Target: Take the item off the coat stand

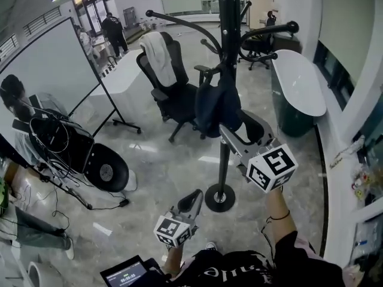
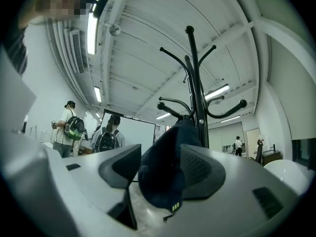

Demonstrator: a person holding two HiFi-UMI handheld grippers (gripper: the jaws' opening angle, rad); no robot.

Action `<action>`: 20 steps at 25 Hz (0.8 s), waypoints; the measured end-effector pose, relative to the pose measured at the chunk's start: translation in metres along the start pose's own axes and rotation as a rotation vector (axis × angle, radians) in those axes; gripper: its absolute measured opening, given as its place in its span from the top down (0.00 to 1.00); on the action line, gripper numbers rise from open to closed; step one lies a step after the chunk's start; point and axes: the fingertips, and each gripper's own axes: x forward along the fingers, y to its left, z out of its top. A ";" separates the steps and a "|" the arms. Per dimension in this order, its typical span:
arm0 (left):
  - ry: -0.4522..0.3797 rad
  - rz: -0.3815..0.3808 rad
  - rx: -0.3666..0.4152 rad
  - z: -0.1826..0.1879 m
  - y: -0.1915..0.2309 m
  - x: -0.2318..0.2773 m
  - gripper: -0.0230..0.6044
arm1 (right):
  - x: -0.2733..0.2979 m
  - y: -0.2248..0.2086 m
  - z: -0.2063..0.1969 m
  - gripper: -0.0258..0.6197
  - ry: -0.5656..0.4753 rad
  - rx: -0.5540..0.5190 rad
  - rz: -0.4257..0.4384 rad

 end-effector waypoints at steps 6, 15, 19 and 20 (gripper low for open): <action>0.013 -0.028 -0.025 -0.007 0.016 0.008 0.95 | 0.041 -0.027 0.045 0.55 -0.037 0.053 -0.052; 0.031 -0.077 -0.036 -0.012 0.012 0.022 0.95 | 0.071 -0.043 0.024 0.53 0.136 -0.074 -0.148; 0.034 -0.071 -0.038 -0.014 0.016 0.022 0.95 | 0.073 -0.050 0.016 0.53 0.196 -0.148 -0.158; 0.034 -0.066 -0.041 -0.015 0.017 0.022 0.95 | 0.074 -0.051 0.015 0.55 0.213 -0.179 -0.165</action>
